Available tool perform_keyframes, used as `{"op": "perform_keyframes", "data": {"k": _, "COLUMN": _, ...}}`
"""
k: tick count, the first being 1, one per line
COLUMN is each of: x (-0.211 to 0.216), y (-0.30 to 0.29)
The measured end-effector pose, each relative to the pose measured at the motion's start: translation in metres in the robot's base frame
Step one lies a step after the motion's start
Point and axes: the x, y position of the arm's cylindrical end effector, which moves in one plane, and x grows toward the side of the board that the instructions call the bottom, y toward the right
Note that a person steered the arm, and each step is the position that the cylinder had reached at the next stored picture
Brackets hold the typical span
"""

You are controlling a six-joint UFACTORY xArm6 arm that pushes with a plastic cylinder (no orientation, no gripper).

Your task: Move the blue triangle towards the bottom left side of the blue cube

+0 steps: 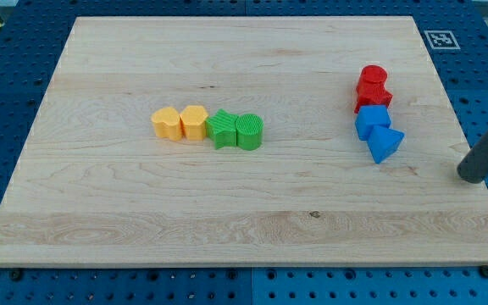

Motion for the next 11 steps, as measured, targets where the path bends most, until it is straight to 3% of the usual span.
{"op": "perform_keyframes", "data": {"k": 6, "x": -0.018, "y": -0.073}}
{"op": "perform_keyframes", "data": {"k": 7, "x": -0.018, "y": -0.111}}
{"op": "perform_keyframes", "data": {"k": 11, "x": -0.026, "y": -0.175}}
